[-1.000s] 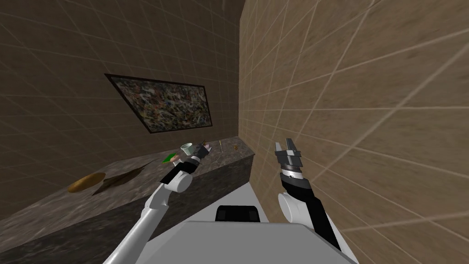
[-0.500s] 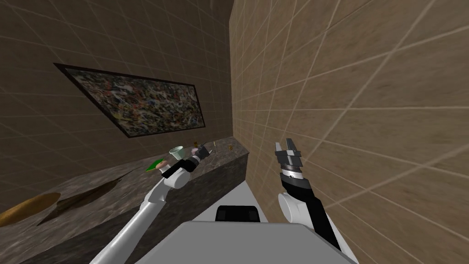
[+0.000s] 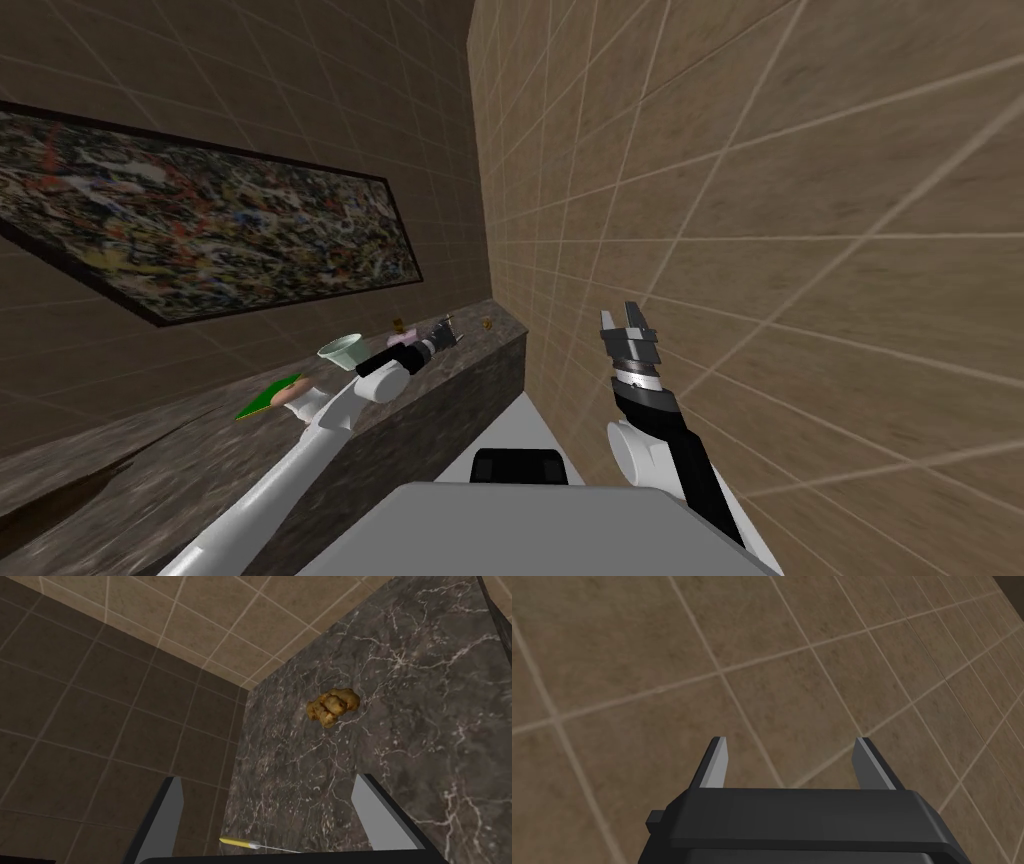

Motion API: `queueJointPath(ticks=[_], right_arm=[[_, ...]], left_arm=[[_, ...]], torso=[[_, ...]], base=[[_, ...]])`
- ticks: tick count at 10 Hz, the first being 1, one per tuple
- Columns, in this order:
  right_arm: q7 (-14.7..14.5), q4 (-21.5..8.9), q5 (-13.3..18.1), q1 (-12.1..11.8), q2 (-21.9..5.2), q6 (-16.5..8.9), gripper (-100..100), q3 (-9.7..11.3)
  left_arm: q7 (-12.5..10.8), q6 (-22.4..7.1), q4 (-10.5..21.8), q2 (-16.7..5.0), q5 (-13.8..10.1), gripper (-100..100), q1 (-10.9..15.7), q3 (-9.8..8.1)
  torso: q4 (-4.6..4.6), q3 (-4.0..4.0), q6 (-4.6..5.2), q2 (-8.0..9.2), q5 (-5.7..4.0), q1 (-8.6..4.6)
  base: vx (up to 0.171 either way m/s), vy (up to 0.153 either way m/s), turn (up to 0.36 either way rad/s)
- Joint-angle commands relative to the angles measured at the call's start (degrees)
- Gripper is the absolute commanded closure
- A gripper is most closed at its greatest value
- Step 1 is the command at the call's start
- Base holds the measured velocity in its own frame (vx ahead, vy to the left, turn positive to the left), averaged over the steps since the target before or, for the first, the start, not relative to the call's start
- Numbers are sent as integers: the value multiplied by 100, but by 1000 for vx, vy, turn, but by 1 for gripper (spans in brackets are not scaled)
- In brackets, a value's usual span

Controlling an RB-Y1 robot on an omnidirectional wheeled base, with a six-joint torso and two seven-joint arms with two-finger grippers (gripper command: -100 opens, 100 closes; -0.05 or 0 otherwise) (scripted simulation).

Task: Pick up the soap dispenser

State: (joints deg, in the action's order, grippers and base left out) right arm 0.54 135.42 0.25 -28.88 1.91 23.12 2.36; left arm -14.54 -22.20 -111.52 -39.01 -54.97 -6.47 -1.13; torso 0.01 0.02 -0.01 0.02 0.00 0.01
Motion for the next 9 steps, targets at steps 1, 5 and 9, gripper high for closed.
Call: queueJointPath(ticks=[1,5,9], right_arm=[[0,0,0,0,0,0,0,0],[0,0,0,-1,0,0,0,-1],[0,0,0,-2,0,0,0,-1]], left_arm=[[-84,-211,144,-282,-286,-100,59,45],[-429,-738,551,-813,-918,-100,183,181],[-778,-1278,977,-1473,-1685,-100,261,351]], torso=[[0,0,0,0,0,0],[0,0,-7,0,1,6],[0,-1,-10,-2,2,10]], base=[[5,-8,-163],[9,-6,-216],[15,2,-276]])
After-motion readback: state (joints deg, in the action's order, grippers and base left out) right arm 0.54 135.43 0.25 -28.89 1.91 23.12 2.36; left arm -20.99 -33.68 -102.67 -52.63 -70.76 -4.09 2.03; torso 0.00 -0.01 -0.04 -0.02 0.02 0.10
